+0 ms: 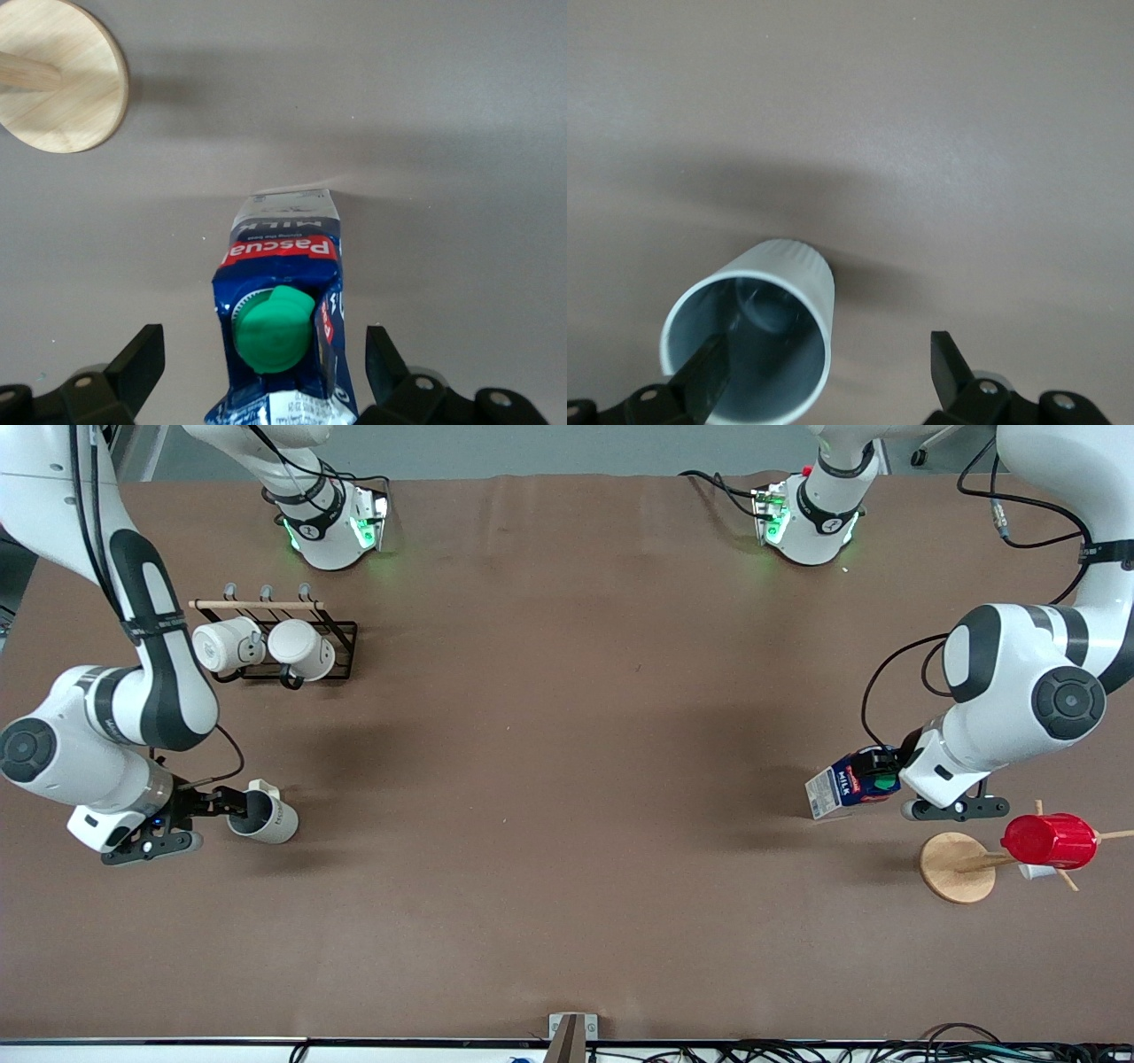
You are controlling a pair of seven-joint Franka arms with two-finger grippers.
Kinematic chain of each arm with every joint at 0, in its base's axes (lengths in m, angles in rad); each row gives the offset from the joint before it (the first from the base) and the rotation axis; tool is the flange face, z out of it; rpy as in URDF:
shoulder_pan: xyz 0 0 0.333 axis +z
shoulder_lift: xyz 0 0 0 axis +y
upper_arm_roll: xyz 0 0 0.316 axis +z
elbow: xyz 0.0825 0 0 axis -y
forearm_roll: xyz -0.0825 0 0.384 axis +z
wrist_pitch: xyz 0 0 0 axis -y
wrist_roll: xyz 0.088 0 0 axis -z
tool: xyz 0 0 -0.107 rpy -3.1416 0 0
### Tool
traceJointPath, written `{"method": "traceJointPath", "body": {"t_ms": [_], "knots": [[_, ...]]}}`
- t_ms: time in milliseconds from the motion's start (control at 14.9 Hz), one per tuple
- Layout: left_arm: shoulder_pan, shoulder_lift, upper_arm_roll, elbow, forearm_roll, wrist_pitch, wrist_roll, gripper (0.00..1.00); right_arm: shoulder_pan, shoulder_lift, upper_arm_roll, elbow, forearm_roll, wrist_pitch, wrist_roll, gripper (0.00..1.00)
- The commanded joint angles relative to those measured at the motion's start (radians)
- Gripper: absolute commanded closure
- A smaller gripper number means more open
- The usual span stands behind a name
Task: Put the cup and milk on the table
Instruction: 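Grasp the grey mug with the right gripper while the left gripper grasps the milk, then carry the mug and the milk carton toward the table centre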
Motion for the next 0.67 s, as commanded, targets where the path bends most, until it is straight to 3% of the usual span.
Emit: {"method": "traceJointPath", "body": {"t_ms": [0,67,202,269,471,606], "knots": [[-0.012,-0.011,-0.004,-0.013,0.013,0.018,0.004,0.04,0.006,-0.006,0.002,-0.084,-0.002,0.113,-0.015,0.01],[-0.015,-0.008,-0.007,-0.013,0.013,0.021,0.006,0.07,0.006,0.011,0.002,-0.084,-0.004,0.124,-0.017,0.09],[-0.015,0.001,-0.018,-0.013,0.013,0.026,0.006,0.14,0.006,0.016,0.002,-0.083,-0.004,0.131,-0.015,0.58],[-0.013,0.001,-0.018,-0.013,0.013,0.027,0.006,0.18,0.004,0.016,0.002,-0.081,-0.004,0.127,-0.014,0.72],[-0.012,0.006,-0.018,-0.013,0.013,0.027,0.006,0.28,0.003,0.016,0.002,-0.072,0.001,0.115,0.034,0.99],[-0.012,0.01,-0.018,-0.013,0.013,0.029,0.006,0.37,0.004,0.016,0.002,-0.066,0.002,0.106,0.066,1.0]]}}
